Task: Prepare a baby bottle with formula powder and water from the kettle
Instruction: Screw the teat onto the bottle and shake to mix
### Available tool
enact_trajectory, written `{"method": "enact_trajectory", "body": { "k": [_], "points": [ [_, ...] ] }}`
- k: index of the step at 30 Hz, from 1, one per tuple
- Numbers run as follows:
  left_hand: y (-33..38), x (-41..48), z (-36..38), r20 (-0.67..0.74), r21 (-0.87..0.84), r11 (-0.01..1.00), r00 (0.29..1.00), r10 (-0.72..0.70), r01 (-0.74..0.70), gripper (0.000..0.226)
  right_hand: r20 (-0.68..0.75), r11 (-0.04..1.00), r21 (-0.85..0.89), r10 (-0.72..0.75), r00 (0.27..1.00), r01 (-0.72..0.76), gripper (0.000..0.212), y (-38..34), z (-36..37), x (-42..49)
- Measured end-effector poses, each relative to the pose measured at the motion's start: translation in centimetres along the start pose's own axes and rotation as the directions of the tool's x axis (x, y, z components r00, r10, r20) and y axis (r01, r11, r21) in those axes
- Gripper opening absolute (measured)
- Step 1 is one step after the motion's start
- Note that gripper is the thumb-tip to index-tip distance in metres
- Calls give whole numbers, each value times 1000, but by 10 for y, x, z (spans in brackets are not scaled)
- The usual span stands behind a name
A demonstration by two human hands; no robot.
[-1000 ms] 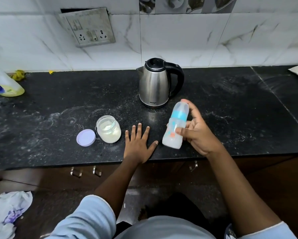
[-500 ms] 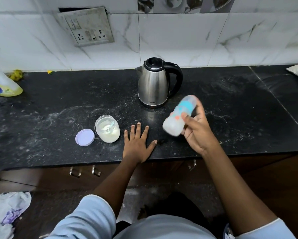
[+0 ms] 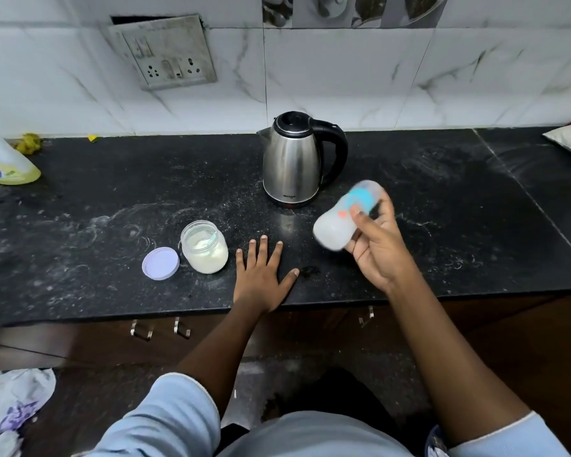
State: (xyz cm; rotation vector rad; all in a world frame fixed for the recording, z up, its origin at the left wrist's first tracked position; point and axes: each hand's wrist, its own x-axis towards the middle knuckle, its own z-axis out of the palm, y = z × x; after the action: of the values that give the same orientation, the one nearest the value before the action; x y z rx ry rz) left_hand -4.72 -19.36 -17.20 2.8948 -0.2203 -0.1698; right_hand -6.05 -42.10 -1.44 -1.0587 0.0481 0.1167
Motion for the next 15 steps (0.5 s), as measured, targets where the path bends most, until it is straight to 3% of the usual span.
{"method": "enact_trajectory", "body": {
  "k": [2,4,8,11,15],
  "points": [
    [0,0,0,-1,-2,1000,1000,-2,2,91,5,1000,-29,9,1000,-9,79,0,-3,0],
    [0,0,0,-2,4,1000,1000,0,0,91,147,987,-158,61,987,-37,85,0,-5,-3],
    [0,0,0,4,0,1000,1000,-1,1,92,-11,1000,4,-21,1000,21,81,-1,-6,-3],
    [1,-1,-1,10,15,1000,1000,0,0,93,170,986,-162,55,984,-28,88,2,-5,-6],
    [1,-1,-3,17,16,1000,1000,-2,2,90,-12,1000,17,13,1000,-13,83,8,-1,-5]
  ]
}}
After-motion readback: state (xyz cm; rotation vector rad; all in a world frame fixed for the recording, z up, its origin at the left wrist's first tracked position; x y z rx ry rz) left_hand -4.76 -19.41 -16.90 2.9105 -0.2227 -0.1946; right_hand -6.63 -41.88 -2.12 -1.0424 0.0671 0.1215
